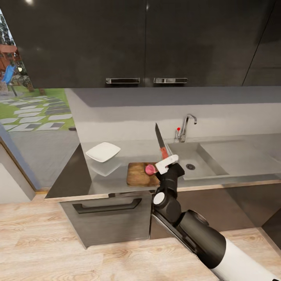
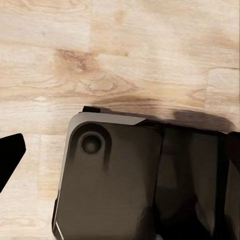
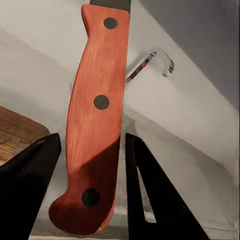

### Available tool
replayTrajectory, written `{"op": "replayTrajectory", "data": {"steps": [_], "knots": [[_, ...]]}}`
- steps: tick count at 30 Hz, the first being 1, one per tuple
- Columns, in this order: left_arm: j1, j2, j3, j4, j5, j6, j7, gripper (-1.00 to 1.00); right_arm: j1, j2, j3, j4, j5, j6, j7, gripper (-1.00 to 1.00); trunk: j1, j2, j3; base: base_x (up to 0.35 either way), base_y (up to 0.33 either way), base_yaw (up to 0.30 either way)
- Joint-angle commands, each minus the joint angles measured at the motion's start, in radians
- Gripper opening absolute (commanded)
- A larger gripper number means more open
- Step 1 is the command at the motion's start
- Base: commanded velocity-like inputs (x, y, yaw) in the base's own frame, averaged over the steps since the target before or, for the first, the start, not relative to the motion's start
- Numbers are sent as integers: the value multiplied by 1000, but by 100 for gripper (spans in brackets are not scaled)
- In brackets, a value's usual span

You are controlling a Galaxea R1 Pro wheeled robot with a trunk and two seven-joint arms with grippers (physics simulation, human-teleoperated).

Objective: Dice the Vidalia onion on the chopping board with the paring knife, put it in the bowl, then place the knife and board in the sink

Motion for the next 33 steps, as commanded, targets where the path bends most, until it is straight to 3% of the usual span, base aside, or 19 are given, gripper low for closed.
{"op": "replayTrajectory", "data": {"steps": [1, 3, 6, 7, 8, 9, 11, 12, 14, 15, 16, 17, 18, 20, 24, 29, 33], "knots": [[0, 1, -3, 0, 10, 0, -1, 100, -2, -11, 3, -1, 37, 6, 20, -100, 0, -1, -1, 0, 0, 0], [0, 2, -2, 0, 10, 0, -1, 100, -2, -23, 3, -1, 112, 7, 69, -100, 0, -1, -1, 0, 0, 0], [0, 1, -2, 2, 11, 0, -1, 100, -2, -50, 3, -1, 277, 8, 221, -100, 0, -1, -1, 0, 0, 0], [0, 1, -2, 2, 11, 0, -1, 100, -2, -54, 3, -1, 308, 8, 253, -100, 0, -1, -1, 0, 0, 0], [0, 1, -3, 2, 11, 0, -1, 100, -2, -61, 3, -1, 378, 9, 323, -100, 0, -1, -1, 0, 0, 0], [0, 1, -2, 2, 11, 0, -1, 100, -2, -65, 3, -2, 414, 9, 361, -100, 0, -1, -1, 0, 0, 0], [0, 1, -2, 2, 11, 0, -1, 100, -2, -74, 3, -2, 566, 8, 533, -100, 0, -1, -1, 0, 0, 0], [0, 1, -2, 2, 11, 0, -1, 100, -2, -76, 3, -3, 606, 8, 582, -100, 0, -1, -1, 0, 0, 0], [0, 1, -2, 2, 11, 0, -1, 100, -2, -79, 3, -5, 776, 7, 788, -100, 0, -1, -1, 0, 0, 0], [0, 1, -2, 2, 11, 0, -1, 100, -2, -79, 3, -5, 821, 6, 842, -100, 0, -1, -1, 0, 0, 0], [0, 1, -2, 2, 11, 0, -1, 100, -2, -80, 2, -6, 912, 5, 955, -100, 0, -1, -1, 0, 0, 0], [0, 1, -2, 2, 11, 0, -1, 100, -2, -80, 2, -6, 1049, 4, 1125, -100, 0, -1, -1, 0, 0, 0], [0, 1, -3, 2, 11, 0, -1, 100, -2, -78, 1, -8, 1221, 2, 1347, -100, 0, -1, -1, 0, 0, 0], [0, 1, -3, 2, 11, 0, -1, 100, -2, -76, 0, -10, 1354, -3, 1528, -100, 0, -1, -1, 0, 0, 0], [0, 1, -3, 2, 11, 0, -1, 100, -2, -76, -1, -11, 1459, -9, 1670, -100, 0, -1, -1, 0, 0, 0], [0, 1, -3, 3, 11, 0, -1, 100, -2, -77, -4, -11, 1484, -11, 1703, -100, 0, -1, -1, 0, 0, 0], [0, 1, -2, 4, 11, 0, -1, 100, -2, -75, -36, -13, 1488, -18, 1708, -100, 0, -1, -1, 0, 0, 0]]}}
